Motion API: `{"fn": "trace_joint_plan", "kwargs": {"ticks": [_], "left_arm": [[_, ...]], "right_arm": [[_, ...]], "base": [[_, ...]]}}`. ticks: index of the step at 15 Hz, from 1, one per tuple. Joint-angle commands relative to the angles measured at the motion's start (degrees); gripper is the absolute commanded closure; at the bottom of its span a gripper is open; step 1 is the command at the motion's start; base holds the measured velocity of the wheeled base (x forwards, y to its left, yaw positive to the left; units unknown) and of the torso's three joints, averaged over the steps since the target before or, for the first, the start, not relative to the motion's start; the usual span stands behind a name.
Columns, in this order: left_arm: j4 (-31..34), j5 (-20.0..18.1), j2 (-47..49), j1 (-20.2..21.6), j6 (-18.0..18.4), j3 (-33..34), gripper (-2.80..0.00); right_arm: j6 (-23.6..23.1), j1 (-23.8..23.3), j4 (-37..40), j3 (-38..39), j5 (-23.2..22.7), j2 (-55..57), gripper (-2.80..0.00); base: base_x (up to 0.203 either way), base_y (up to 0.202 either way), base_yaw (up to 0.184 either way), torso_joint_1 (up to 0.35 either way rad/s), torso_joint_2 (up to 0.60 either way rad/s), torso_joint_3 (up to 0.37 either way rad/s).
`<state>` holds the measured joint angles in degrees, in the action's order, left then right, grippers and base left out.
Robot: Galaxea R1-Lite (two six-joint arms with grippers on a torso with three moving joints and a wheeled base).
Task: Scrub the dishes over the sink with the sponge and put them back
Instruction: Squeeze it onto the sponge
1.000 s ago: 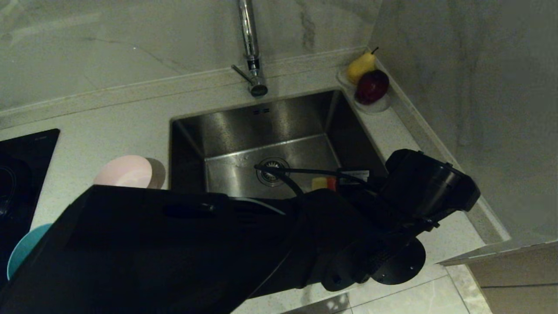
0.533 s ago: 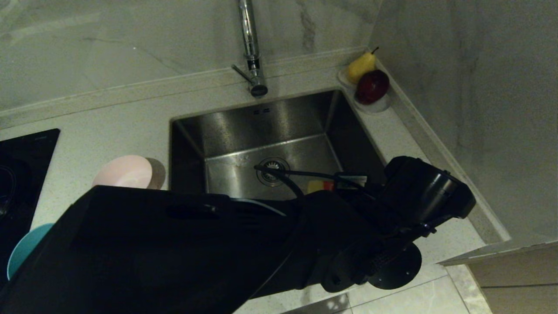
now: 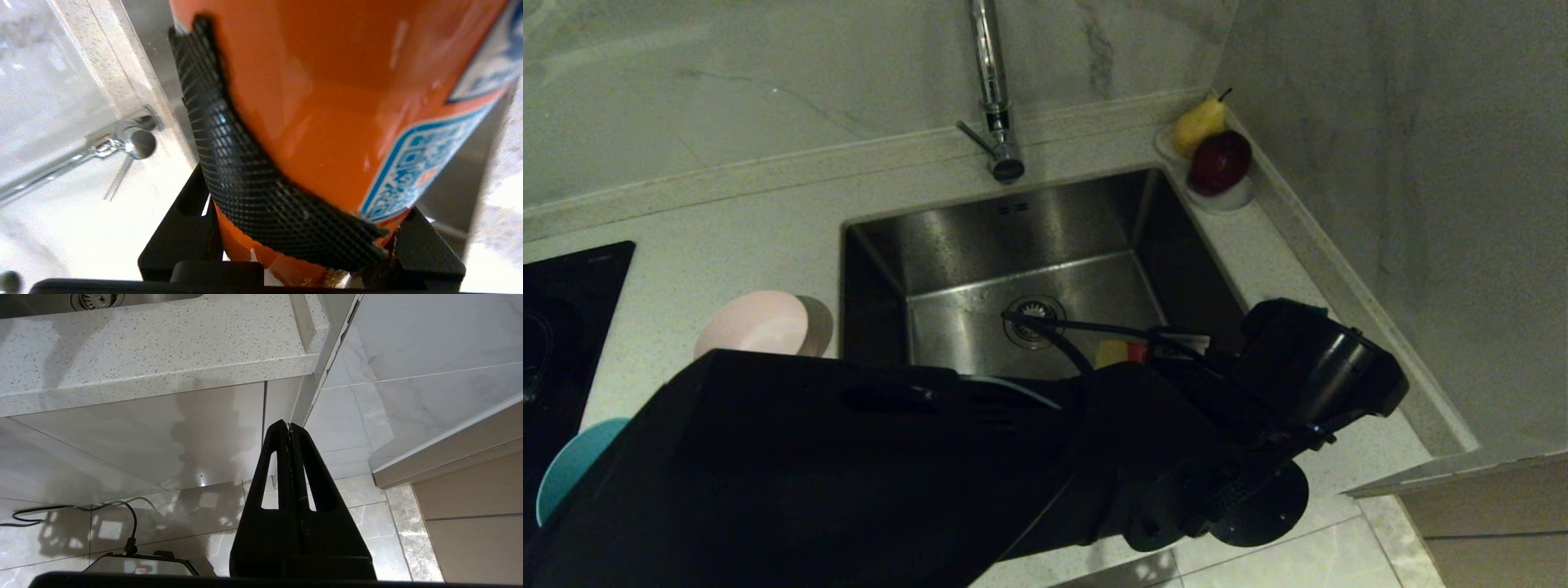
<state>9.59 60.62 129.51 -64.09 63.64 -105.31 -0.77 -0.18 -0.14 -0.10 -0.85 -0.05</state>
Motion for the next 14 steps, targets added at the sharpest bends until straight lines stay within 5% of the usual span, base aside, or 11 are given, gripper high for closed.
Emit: {"fn": "trace_joint_plan", "kwargs": {"ticks": [1,6,14], "left_arm": [[0.0,0.5,-0.3,0.0,0.5,0.2,0.00],[0.1,4.2,0.6,0.1,0.7,0.2,0.00],[-1.0,4.3,2.0,0.2,0.2,0.2,0.00]], "right_arm": [[0.0,0.0,0.0,0.0,0.0,0.0,0.00],[0.0,0.0,0.0,0.0,0.0,0.0,0.00],[0.0,0.0,0.0,0.0,0.0,0.0,0.00]], "base": [[0.000,0.000,0.000,0.000,0.00,0.000],[0.000,0.000,0.000,0.000,0.00,0.000],[0.000,0.000,0.000,0.000,0.00,0.000]]}}
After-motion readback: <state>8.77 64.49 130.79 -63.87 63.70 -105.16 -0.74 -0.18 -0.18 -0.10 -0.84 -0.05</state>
